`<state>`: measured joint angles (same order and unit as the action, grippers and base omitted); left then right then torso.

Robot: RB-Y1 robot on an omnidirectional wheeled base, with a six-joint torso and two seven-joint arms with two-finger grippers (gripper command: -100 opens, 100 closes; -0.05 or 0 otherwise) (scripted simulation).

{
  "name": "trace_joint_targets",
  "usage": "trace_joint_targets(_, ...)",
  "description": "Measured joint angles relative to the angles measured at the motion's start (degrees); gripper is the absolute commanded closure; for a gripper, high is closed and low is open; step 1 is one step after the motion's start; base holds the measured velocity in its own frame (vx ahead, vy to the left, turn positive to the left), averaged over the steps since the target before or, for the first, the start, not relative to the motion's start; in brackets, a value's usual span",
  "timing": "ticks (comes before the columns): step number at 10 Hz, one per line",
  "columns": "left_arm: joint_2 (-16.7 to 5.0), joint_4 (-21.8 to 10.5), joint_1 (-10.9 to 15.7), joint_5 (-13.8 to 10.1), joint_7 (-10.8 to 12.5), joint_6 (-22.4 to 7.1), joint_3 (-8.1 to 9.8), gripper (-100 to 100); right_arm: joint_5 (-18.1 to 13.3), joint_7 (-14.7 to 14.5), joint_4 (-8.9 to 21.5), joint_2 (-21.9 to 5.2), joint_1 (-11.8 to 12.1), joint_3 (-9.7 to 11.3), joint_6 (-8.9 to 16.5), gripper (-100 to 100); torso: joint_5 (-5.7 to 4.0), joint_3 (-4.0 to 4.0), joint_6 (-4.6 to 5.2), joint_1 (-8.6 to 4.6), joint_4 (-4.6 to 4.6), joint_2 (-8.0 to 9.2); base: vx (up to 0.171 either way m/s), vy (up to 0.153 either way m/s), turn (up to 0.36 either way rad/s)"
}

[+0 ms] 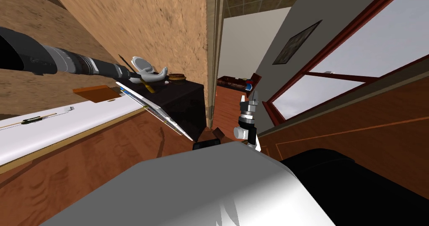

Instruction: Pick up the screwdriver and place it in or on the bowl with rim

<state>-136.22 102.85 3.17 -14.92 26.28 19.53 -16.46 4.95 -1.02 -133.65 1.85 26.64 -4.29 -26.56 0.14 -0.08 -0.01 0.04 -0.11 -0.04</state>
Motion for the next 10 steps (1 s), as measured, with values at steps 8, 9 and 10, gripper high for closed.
trace_joint_targets(8, -9.57, -7.47, 0.79, -5.73, 7.61, 0.04, -3.48, 100, 0.0, 0.0, 0.0, 0.0, 0.0, 0.0, 0.0, 0, -0.05, 0.05, -0.04, -0.07, 0.05, 0.05, -0.016, 0.002, -0.184)
trace_joint_targets(9, -10.91, -7.75, 2.24, -6.53, 8.41, -0.33, -5.06, 100, 0.0, 0.0, 0.0, 0.0, 0.0, 0.0, 0.0, 0, -0.07, 0.07, -0.04, -0.07, 0.07, 0.07, -0.012, 0.012, -0.101)
trace_joint_targets(10, -11.41, -8.91, 2.08, -6.91, 8.92, -0.13, -5.24, 100, 0.0, 0.0, 0.0, 0.0, 0.01, -0.01, 0.0, 0, -0.03, 0.07, -0.12, -0.02, 0.07, 0.07, -0.004, 0.007, -0.135)
